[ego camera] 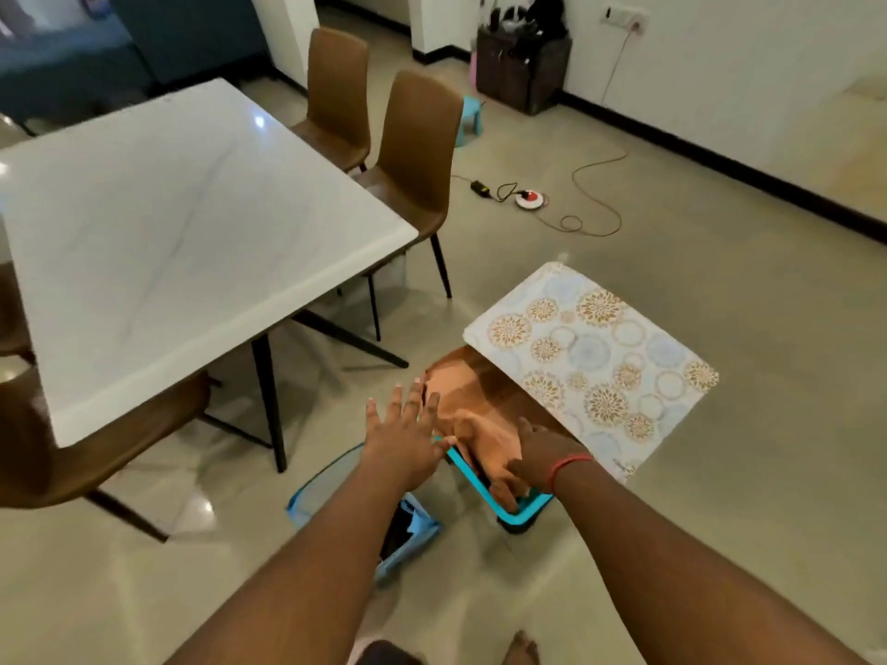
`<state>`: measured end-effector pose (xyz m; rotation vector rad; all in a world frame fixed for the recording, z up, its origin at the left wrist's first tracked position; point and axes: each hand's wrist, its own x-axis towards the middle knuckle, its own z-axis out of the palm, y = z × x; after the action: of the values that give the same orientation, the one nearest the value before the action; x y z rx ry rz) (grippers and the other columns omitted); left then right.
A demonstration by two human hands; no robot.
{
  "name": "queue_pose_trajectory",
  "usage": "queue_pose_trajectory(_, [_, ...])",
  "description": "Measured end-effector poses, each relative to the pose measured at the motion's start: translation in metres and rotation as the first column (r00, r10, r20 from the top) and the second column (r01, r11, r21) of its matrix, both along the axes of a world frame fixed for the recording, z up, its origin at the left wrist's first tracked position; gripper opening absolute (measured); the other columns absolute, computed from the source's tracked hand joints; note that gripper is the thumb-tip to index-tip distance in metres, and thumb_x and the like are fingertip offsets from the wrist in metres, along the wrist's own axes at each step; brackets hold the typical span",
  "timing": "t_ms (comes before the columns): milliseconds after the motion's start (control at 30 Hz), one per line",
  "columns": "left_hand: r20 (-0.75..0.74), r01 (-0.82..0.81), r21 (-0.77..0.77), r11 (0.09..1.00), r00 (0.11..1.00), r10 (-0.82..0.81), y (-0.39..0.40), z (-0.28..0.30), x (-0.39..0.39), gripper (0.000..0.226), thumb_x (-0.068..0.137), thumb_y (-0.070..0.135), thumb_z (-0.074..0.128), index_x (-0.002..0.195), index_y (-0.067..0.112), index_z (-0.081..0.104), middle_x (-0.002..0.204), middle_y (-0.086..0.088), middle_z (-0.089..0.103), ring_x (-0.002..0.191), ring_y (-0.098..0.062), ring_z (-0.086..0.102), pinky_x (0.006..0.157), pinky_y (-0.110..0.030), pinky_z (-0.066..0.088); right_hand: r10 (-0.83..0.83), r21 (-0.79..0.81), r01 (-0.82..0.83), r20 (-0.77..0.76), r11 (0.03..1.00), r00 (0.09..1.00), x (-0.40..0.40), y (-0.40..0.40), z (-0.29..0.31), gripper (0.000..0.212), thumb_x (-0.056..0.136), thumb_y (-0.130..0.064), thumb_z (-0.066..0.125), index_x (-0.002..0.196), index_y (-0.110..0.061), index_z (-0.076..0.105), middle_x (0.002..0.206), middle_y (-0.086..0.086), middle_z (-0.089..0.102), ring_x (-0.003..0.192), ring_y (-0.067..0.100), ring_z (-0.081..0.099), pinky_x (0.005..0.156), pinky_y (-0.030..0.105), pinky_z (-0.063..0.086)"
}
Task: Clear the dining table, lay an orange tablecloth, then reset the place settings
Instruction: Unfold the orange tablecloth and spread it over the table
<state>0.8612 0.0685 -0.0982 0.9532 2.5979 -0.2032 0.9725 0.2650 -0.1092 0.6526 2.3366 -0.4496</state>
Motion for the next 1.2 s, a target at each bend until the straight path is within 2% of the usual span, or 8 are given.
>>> queue_pose_trajectory(133, [0.066, -0.070, -0.085, 0.994, 0.995, 0.076, -0.011, -0.029, 0.002, 0.077, 0.097, 0.068, 0.019, 0.157, 0.032, -0.012, 0.167, -0.002, -0.017, 0.154, -0.028, -0.012, 0.118, -0.063, -0.005, 0.051, -0.045, -0.048, 0.067, 0.998, 0.996, -0.018, -0.001, -0.032, 0.073, 0.071, -0.032, 0.071, 0.138, -0.015, 0.047, 0.131, 0.012, 0.056, 0.114, 0.028, 0.058, 0.096, 0.038, 0.047])
queue_pose_trajectory(233, [0.071, -0.107, -0.116, 0.988, 0.991, 0.115, -0.028, -0.051, 0.000, 0.075, 0.098, 0.066, 0.021, 0.158, 0.031, -0.008, 0.168, -0.002, -0.012, 0.155, -0.028, -0.008, 0.120, -0.062, 0.000, 0.076, 0.024, -0.077, 0.051, 0.997, 0.996, -0.031, -0.001, -0.059, 0.072, 0.084, -0.033, 0.066, 0.145, -0.012, 0.034, 0.142, 0.012, 0.048, 0.127, 0.029, 0.050, 0.101, 0.037, 0.039])
queue_pose_trajectory(333, [0.056, -0.136, -0.150, 0.979, 0.988, 0.146, -0.043, -0.071, -0.006, 0.075, 0.099, 0.065, 0.024, 0.159, 0.030, -0.005, 0.168, -0.002, -0.009, 0.155, -0.028, -0.004, 0.120, -0.061, 0.004, 0.069, 0.050, -0.071, 0.049, 0.996, 0.996, -0.048, -0.002, -0.092, 0.077, 0.079, -0.028, 0.068, 0.143, -0.005, 0.033, 0.139, 0.016, 0.048, 0.125, 0.034, 0.051, 0.104, 0.044, 0.044])
queue_pose_trajectory(500, [0.072, -0.135, -0.172, 0.976, 0.986, 0.149, -0.048, -0.098, -0.022, 0.075, 0.100, 0.064, 0.023, 0.159, 0.029, -0.006, 0.168, -0.003, -0.009, 0.155, -0.028, -0.003, 0.121, -0.060, 0.005, -0.008, 0.060, 0.007, 0.022, 0.998, 1.000, -0.071, -0.006, -0.136, 0.073, 0.091, -0.034, 0.055, 0.150, -0.005, 0.022, 0.143, 0.016, 0.044, 0.128, 0.035, 0.048, 0.106, 0.046, 0.040])
queue_pose_trajectory(633, [0.104, -0.120, -0.192, 0.974, 0.984, 0.142, -0.050, -0.116, -0.035, 0.075, 0.100, 0.064, 0.022, 0.158, 0.029, -0.009, 0.168, -0.003, -0.010, 0.155, -0.028, -0.003, 0.121, -0.060, 0.005, 0.050, 0.106, -0.050, 0.001, 0.993, 0.999, -0.085, -0.003, -0.155, 0.044, 0.095, -0.036, 0.044, 0.132, -0.014, 0.048, 0.120, 0.009, 0.059, 0.108, 0.030, 0.059, 0.092, 0.041, 0.049])
queue_pose_trajectory(733, [0.125, -0.134, -0.196, 0.971, 0.979, 0.161, -0.052, -0.118, -0.050, 0.074, 0.100, 0.064, 0.023, 0.159, 0.029, -0.008, 0.168, -0.003, -0.010, 0.155, -0.027, -0.003, 0.121, -0.060, 0.006, 0.159, 0.140, -0.156, -0.008, 0.978, 0.987, -0.087, 0.005, -0.155, 0.039, 0.088, -0.040, 0.058, 0.121, -0.020, 0.057, 0.105, 0.005, 0.061, 0.097, 0.026, 0.061, 0.084, 0.036, 0.051])
queue_pose_trajectory(967, [0.160, -0.151, -0.141, 0.978, 0.972, 0.173, -0.036, -0.101, -0.078, 0.076, 0.099, 0.065, 0.023, 0.158, 0.029, -0.009, 0.168, -0.003, -0.011, 0.155, -0.028, -0.006, 0.121, -0.061, 0.005, 0.088, 0.103, -0.071, -0.167, 0.992, 0.982, -0.083, -0.002, -0.120, 0.033, 0.094, -0.039, 0.050, 0.118, -0.018, 0.055, 0.118, 0.005, 0.055, 0.106, 0.026, 0.054, 0.091, 0.038, 0.048])
queue_pose_trajectory(1200, [0.164, -0.120, -0.009, 0.993, 0.979, 0.119, -0.004, -0.063, -0.097, 0.078, 0.098, 0.063, 0.029, 0.159, 0.028, -0.007, 0.168, -0.004, -0.005, 0.155, -0.029, -0.001, 0.119, -0.062, 0.004, 0.112, 0.158, -0.080, -0.204, 0.984, 0.973, -0.076, -0.008, -0.048, 0.032, 0.092, -0.020, 0.051, 0.124, -0.018, 0.053, 0.134, 0.004, 0.047, 0.120, 0.026, 0.046, 0.095, 0.039, 0.046])
